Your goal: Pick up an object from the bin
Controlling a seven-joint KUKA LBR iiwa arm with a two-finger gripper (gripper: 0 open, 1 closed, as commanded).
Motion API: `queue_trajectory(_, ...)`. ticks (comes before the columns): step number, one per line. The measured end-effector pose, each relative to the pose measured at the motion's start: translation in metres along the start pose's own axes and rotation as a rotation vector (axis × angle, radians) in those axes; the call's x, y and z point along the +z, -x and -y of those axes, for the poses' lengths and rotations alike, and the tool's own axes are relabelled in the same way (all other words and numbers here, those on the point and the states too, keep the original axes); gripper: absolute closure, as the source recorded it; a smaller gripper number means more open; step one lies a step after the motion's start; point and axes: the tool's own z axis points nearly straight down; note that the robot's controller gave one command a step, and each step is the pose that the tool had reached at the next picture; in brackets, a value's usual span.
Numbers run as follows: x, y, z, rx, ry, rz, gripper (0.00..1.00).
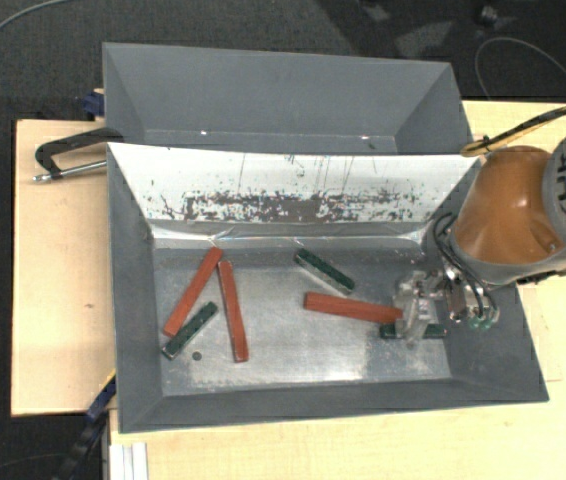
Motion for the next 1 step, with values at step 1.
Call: queue_trajectory(1, -0.1588, 0.0513, 0.0153, -0.291, -0.004, 0.012, 1.0)
